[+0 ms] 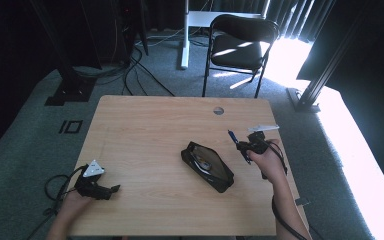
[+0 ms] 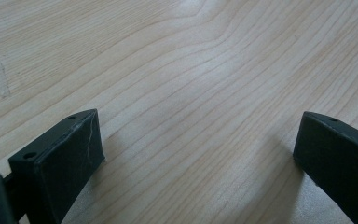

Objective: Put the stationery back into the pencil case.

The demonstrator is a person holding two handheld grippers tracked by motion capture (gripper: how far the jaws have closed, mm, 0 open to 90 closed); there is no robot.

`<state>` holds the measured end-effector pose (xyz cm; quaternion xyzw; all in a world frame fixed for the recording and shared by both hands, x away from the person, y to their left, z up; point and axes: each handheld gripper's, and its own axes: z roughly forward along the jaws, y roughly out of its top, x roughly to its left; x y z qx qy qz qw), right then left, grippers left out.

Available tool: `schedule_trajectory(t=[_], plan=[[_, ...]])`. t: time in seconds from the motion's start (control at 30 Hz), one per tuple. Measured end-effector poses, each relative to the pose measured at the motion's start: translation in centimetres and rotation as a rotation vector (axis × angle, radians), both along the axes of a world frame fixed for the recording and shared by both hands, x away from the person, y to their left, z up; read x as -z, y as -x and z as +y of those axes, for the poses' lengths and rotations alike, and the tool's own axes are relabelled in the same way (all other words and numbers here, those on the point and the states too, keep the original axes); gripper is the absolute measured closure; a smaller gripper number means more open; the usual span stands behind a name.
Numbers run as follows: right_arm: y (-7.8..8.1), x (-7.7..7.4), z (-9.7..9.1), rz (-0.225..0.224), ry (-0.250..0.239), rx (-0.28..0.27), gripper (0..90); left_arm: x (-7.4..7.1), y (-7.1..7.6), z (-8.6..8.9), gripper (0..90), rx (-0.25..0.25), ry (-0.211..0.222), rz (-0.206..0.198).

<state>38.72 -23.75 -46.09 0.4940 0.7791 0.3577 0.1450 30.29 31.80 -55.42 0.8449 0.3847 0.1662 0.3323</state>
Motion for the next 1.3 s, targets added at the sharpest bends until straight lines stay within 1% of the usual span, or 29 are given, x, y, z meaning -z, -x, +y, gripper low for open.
schedule_trajectory(t=[0.03,0.17,0.2,0.23,0.27,0.3,0.37,0.4,0.47,0.5,0.63,0.7,0.73,0.8,0.83,0.93,0.97,1.03,1.1,1.13,1.2,1.3], plan=[[0.1,-0.2,0.3,-0.007,-0.004,-0.006,79.2,0.0,0.0,0.0,1.6,0.000,0.000,0.000],[0.7,-1.0,1.8,-0.020,-0.017,-0.063,79.2,0.0,0.0,0.0,1.5,0.000,0.001,0.000],[0.8,-1.2,2.1,-0.026,-0.022,-0.067,79.2,0.0,0.0,0.0,1.6,0.000,0.000,0.000],[0.9,-1.3,2.5,-0.026,-0.015,-0.076,79.2,0.0,0.0,0.0,1.6,0.000,0.000,0.000],[1.0,-1.5,2.8,-0.037,-0.015,-0.080,79.2,0.0,0.0,0.0,1.6,0.000,0.000,0.000],[1.1,-1.6,3.1,-0.038,-0.021,-0.089,79.2,0.0,0.0,0.0,1.5,0.000,0.000,0.000],[1.3,-1.7,3.8,-0.043,-0.013,-0.111,79.1,0.0,0.0,0.0,1.6,0.000,0.000,0.000],[1.5,-1.7,4.3,-0.036,-0.015,-0.131,79.2,0.0,0.0,0.0,1.5,0.000,0.000,0.000],[1.7,-1.7,5.0,-0.035,-0.016,-0.149,79.1,0.0,0.0,0.0,1.6,0.000,0.000,0.000],[1.8,-1.6,5.3,-0.030,-0.008,-0.167,79.1,0.0,0.0,0.0,1.5,0.000,0.000,-0.001],[2.0,-1.4,6.5,-0.025,-0.017,-0.202,79.1,0.0,0.0,0.0,1.5,0.000,-0.001,0.000],[2.1,-1.3,7.1,-0.015,-0.002,-0.222,79.2,0.0,0.0,0.0,1.6,0.000,-0.001,0.000],[2.1,-1.3,7.1,-0.015,-0.002,-0.222,79.2,0.0,0.0,0.0,1.5,0.000,-0.001,0.000],[2.2,-0.9,8.0,0.003,0.004,-0.252,79.2,0.0,0.0,0.0,1.6,0.000,-0.001,-0.001],[2.2,-0.9,8.0,0.003,0.004,-0.252,79.2,0.0,0.0,0.0,1.6,0.000,-0.001,-0.001],[2.3,-0.3,8.9,0.025,0.025,-0.290,79.1,0.0,0.0,0.0,1.5,0.000,0.000,0.000],[2.3,-0.3,8.9,0.025,0.025,-0.290,79.1,0.0,0.0,0.0,1.5,0.000,0.000,0.000],[2.3,0.3,9.4,0.046,0.055,-0.306,79.1,0.0,0.0,0.0,1.6,0.000,0.000,0.000],[2.3,0.8,9.9,0.062,0.070,-0.321,79.1,0.0,0.0,0.0,1.5,0.000,0.000,0.000],[2.3,0.8,9.9,0.062,0.070,-0.321,79.1,0.0,0.0,0.0,1.5,0.000,0.000,0.000],[2.3,1.5,10.6,0.084,0.108,-0.330,79.1,0.0,0.0,0.0,1.6,0.000,0.000,0.000],[2.1,2.0,11.1,0.093,0.128,-0.331,79.1,0.0,0.0,0.0,1.5,0.000,0.000,0.000]])
